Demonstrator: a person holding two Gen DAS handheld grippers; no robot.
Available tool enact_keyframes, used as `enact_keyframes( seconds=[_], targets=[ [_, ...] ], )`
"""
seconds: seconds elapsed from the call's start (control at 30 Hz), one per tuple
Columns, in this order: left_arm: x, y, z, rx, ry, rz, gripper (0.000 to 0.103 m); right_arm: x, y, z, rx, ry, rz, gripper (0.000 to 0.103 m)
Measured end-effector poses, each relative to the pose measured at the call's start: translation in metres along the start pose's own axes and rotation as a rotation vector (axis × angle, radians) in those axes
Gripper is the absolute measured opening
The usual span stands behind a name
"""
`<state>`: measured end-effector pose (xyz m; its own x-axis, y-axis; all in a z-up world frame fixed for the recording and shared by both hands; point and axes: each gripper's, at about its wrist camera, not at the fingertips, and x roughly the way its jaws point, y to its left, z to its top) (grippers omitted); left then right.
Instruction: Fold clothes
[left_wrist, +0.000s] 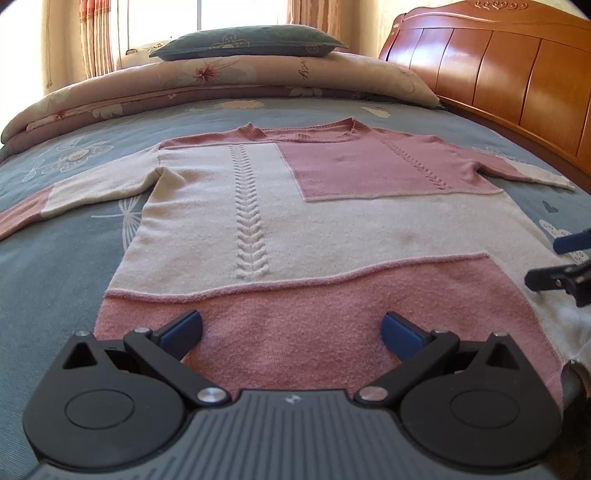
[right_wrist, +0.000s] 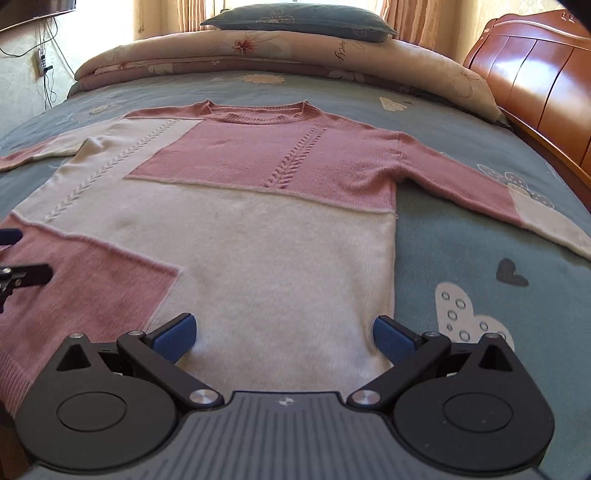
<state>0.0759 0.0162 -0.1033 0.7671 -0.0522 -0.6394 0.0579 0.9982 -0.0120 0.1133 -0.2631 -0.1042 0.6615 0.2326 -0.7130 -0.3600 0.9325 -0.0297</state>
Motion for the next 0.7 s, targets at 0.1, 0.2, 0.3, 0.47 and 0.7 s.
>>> enact_keyframes(
  seconds=[0.1,0.2,0.3,0.47,0.7],
  targets=[
    [0.0,0.0,0.002,0.009,0.01,-0.003,0.102,-0.009,0.004,-0.011,0.023,0.016,0.01,0.103],
    [-0.002,-0.001,0.001,0.018,0.021,-0.002,0.102,-0.016,0.012,-0.018,0.002,0.024,-0.006,0.103],
    [-0.006,-0.004,0.004,0.036,0.053,0.01,0.102,-0.023,0.014,-0.019,0.002,0.038,-0.002,0.103],
    [-0.023,-0.017,0.008,0.125,0.033,0.02,0.102,-0.037,0.021,-0.005,-0.01,-0.004,0.022,0.103],
    [-0.021,-0.028,-0.006,0.131,0.077,-0.027,0.102,-0.019,0.036,-0.007,-0.059,0.031,-0.013,0.103]
  ],
)
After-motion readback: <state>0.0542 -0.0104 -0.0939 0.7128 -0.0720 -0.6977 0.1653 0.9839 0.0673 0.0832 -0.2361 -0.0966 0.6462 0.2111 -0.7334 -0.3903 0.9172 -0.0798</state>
